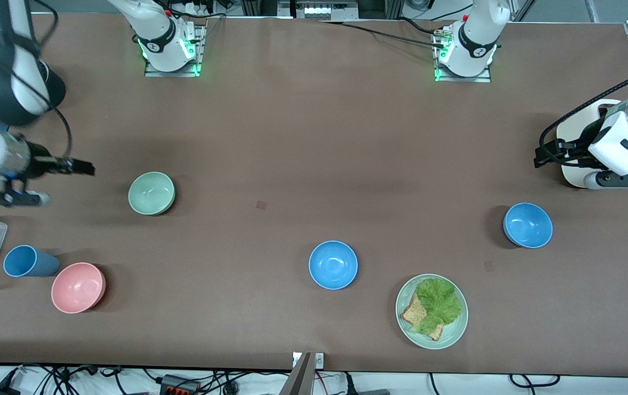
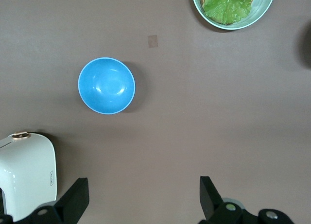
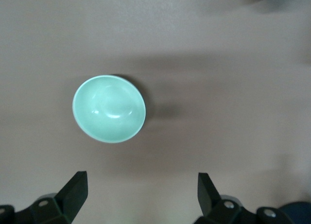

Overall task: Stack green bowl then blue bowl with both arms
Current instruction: 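Grasp the rim of the pale green bowl with the right gripper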

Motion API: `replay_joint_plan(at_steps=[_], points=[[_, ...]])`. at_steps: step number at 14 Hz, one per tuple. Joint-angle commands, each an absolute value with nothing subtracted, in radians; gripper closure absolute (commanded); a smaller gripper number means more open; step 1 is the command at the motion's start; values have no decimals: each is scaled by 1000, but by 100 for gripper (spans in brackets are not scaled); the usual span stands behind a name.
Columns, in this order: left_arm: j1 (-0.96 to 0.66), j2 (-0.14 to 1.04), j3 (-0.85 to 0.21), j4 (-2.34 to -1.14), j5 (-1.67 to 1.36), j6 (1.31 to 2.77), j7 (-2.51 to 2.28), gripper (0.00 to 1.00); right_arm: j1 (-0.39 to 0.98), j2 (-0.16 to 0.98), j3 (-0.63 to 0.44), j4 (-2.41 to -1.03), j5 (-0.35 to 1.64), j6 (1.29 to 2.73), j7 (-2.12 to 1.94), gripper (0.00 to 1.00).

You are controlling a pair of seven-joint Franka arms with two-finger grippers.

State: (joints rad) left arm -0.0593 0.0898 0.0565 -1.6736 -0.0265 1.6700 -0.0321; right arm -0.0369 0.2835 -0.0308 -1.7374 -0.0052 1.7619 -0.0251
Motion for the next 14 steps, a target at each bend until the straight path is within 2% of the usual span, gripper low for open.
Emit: replay_joint_plan(at_steps=[1,4,9,12,14], points=[[-55,103,60,-1646,-48,1661,-6,0,-34,392,-28,-1724,-15,1801,-20,0],[-55,104,63,-1646,-55,1661,-6,0,-37,497,-26,-1724,-6,1818,-18,0],[-55,104,63,-1646,-58,1661,-5,0,-40,572,-25,-1729,-2,1881,-18,1],[-55,104,63,-1646,-58,1661,-6,0,-40,606,-21,-1732,2,1881,-18,29],[-51,104,64,-1646,-58,1664,-5,0,-40,615,-20,-1730,8,1882,-18,38]])
